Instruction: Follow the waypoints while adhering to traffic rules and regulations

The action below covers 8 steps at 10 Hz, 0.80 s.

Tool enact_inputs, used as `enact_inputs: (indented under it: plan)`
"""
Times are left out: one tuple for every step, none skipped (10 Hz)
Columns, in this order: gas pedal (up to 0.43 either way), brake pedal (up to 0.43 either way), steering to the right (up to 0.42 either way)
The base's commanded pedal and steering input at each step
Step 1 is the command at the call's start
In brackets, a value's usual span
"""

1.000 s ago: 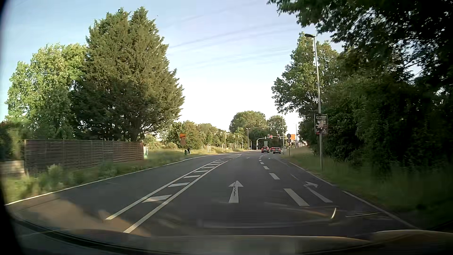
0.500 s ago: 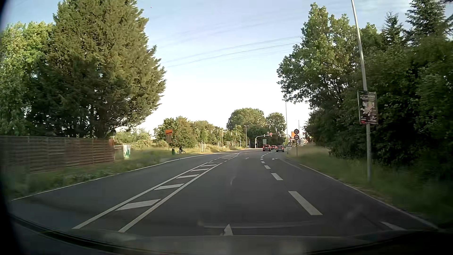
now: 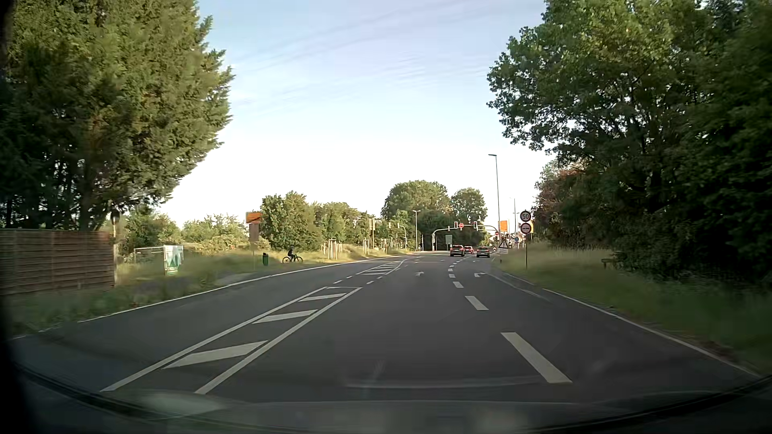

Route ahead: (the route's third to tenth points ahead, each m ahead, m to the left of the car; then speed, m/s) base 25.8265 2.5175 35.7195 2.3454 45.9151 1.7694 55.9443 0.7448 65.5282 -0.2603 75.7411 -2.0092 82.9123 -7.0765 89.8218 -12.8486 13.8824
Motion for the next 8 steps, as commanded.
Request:
enact_inputs:
  plan:
    - [0.000, 0.030, 0.005]
    - [0.000, 0.030, 0.005]
    - [0.000, 0.030, 0.006]
    - [0.000, 0.030, 0.006]
    - [0.000, 0.037, 0.006]
    - [0.000, 0.049, 0.007]
    - [0.000, 0.067, 0.009]
    - [0.000, 0.085, 0.013]
